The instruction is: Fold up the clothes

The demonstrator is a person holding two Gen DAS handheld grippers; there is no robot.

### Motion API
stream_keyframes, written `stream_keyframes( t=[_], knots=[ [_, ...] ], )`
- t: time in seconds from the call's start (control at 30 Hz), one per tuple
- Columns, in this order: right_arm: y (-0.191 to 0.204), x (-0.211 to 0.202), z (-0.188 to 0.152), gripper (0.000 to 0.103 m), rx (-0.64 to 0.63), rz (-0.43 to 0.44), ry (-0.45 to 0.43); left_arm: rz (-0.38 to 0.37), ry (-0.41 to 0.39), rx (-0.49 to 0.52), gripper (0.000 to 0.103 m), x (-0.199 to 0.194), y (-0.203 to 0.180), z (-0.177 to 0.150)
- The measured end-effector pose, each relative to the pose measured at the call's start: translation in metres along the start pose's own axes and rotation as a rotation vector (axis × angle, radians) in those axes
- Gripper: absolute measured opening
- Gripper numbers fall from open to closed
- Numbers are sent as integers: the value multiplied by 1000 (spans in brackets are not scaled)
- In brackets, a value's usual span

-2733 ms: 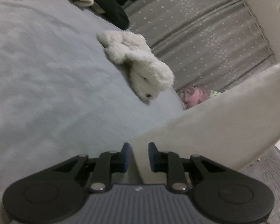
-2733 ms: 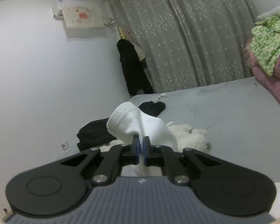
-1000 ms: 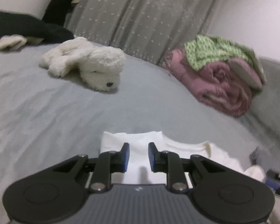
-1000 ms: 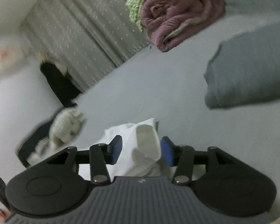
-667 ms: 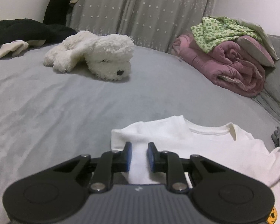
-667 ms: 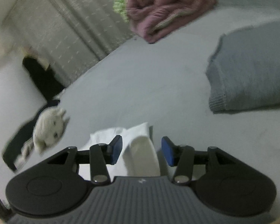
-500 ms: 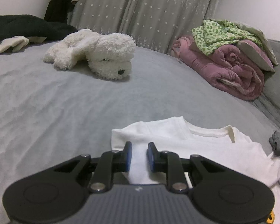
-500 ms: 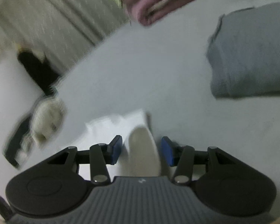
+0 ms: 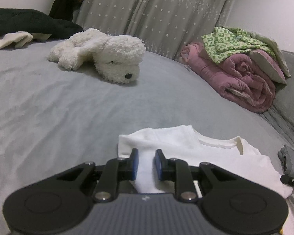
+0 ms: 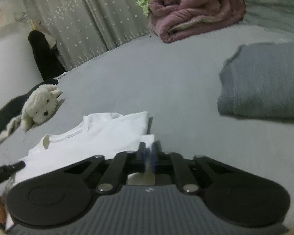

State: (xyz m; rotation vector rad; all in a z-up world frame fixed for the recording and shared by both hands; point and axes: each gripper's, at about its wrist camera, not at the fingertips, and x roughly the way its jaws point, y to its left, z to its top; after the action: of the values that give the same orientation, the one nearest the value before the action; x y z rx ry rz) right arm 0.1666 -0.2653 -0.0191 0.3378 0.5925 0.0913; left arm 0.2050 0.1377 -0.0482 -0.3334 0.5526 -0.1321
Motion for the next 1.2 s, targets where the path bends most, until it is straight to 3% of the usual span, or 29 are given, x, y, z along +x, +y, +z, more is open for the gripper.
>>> stream_keyframes(
  t=[0.27,0.33,0.5,0.53,0.63,0.83,0.97,1.1,1.2],
  knots=[
    [32,-21,4,4,-193,-46,-204,37,-80,-18,21,-12,-2,6],
    [30,-11,5,4,-212,-62,-185,41,-73,18,21,-10,-7,6],
    [18,34,-8,5,-271,-145,18,95,-17,72,22,0,-12,2],
    [18,34,-6,5,-271,-153,17,102,-12,80,22,0,-13,2],
    [20,30,3,18,-278,-184,5,129,-12,111,22,-5,-17,2],
    [21,-1,11,19,-168,-123,-75,102,-57,134,22,-25,-28,9],
    [35,-2,2,19,-191,-83,-50,35,-18,195,22,-30,-42,-2],
    [37,11,-13,19,-207,-91,31,52,21,232,22,-26,-43,-20],
    [34,9,-10,18,-183,-100,36,64,37,227,21,-29,-43,-17]
  ],
)
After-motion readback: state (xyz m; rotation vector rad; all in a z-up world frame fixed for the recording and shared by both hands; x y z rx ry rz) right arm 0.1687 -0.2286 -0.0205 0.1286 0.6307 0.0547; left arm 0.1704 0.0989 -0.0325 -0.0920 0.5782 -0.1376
